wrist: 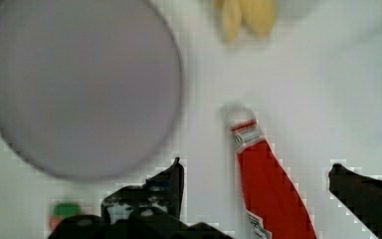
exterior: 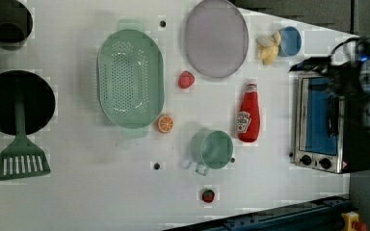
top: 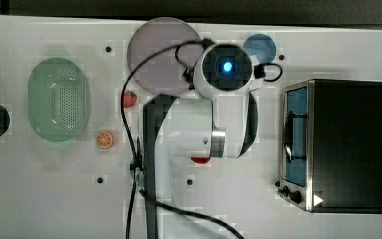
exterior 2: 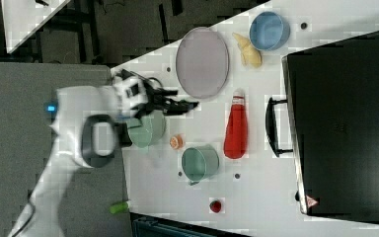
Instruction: Pick ketchup from plate and place it on table.
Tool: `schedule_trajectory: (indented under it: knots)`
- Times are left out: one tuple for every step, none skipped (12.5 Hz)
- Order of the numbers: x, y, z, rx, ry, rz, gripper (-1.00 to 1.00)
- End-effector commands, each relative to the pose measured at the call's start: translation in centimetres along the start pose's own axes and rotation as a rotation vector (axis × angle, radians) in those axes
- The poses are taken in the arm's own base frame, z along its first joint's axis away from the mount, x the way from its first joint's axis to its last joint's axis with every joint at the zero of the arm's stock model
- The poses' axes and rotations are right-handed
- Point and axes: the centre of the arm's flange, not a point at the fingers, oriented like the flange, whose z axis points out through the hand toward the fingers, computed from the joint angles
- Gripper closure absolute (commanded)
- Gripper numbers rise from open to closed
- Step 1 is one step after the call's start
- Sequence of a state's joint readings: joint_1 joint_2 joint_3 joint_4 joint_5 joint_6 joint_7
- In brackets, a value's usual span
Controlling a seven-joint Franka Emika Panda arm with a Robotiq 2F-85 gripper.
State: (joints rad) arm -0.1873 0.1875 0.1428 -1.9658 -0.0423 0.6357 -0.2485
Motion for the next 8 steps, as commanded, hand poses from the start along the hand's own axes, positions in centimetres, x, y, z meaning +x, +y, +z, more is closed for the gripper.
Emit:
schedule_trajectory:
  knots:
    - [1.0,-2.3,-7.6,0.008,0.016,0.191,-1.00]
    - [1.3,-2.8,-9.9,0.006,0.013,0.194,-1.00]
    - [1.5,-3.0,-12.1,0.004,0.011,0.193,-1.00]
    - [1.6,-3.0,-14.1,-0.002,0.004,0.194,-1.00]
    - [1.5,-2.9,-15.7,-0.014,-0.010,0.196,-1.00]
    - [1.5,-2.8,-17.2,-0.019,-0.015,0.197,-1.00]
    - [1.3,-2.5,-18.3,-0.033,-0.028,0.200,-1.00]
    - [1.2,-2.3,-19.3,-0.043,-0.040,0.202,-1.00]
